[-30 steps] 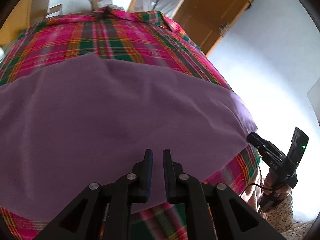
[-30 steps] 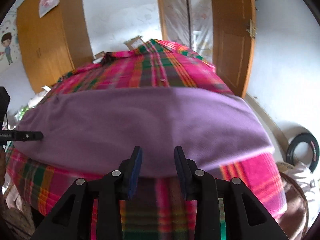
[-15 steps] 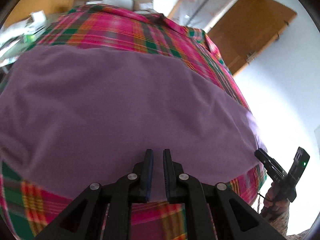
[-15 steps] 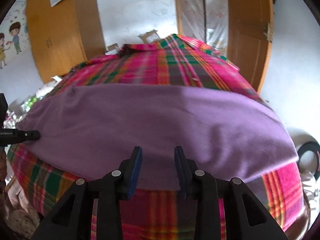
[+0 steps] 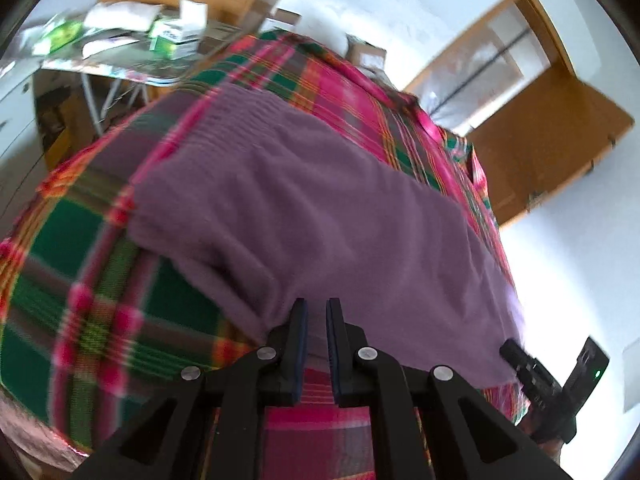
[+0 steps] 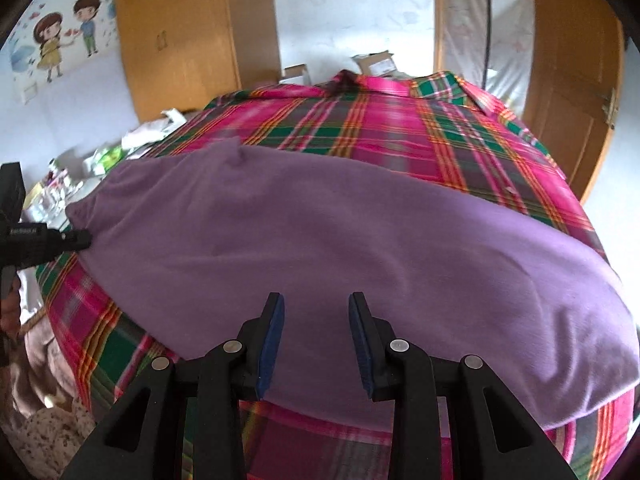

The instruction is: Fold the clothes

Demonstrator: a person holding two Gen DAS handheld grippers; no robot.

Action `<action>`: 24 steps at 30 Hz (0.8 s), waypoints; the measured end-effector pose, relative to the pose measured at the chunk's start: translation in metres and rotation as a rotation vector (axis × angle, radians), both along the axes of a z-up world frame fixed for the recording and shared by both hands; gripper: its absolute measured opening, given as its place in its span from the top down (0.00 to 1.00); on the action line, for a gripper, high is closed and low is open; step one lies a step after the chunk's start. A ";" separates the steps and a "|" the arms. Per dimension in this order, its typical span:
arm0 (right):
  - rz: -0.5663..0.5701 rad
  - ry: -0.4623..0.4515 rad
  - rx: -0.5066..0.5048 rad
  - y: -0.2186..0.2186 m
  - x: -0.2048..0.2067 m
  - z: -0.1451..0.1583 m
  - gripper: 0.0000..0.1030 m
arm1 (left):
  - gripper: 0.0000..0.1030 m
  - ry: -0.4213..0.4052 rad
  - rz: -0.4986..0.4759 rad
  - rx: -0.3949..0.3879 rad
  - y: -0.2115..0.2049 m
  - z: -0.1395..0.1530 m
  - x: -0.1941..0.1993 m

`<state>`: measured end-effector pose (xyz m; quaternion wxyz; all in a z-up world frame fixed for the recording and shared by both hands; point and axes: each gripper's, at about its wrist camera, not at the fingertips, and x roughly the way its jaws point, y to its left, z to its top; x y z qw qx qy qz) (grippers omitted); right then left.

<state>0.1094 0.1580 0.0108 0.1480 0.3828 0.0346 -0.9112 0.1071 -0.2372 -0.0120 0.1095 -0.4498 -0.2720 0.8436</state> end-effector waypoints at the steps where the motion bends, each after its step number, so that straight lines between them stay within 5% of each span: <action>1: 0.006 -0.002 0.004 -0.003 -0.001 0.000 0.66 | 0.91 0.001 0.015 0.004 -0.005 0.000 0.001; 6: 0.021 -0.005 -0.003 -0.011 -0.005 0.001 0.66 | 0.91 0.005 0.159 -0.032 -0.035 0.004 0.011; 12: 0.040 0.002 -0.011 -0.019 -0.008 0.005 0.66 | 0.82 -0.062 0.230 0.240 -0.072 -0.010 0.013; 24: 0.075 0.006 -0.041 -0.026 -0.011 0.009 0.66 | 0.70 -0.090 0.313 0.297 -0.071 -0.009 -0.011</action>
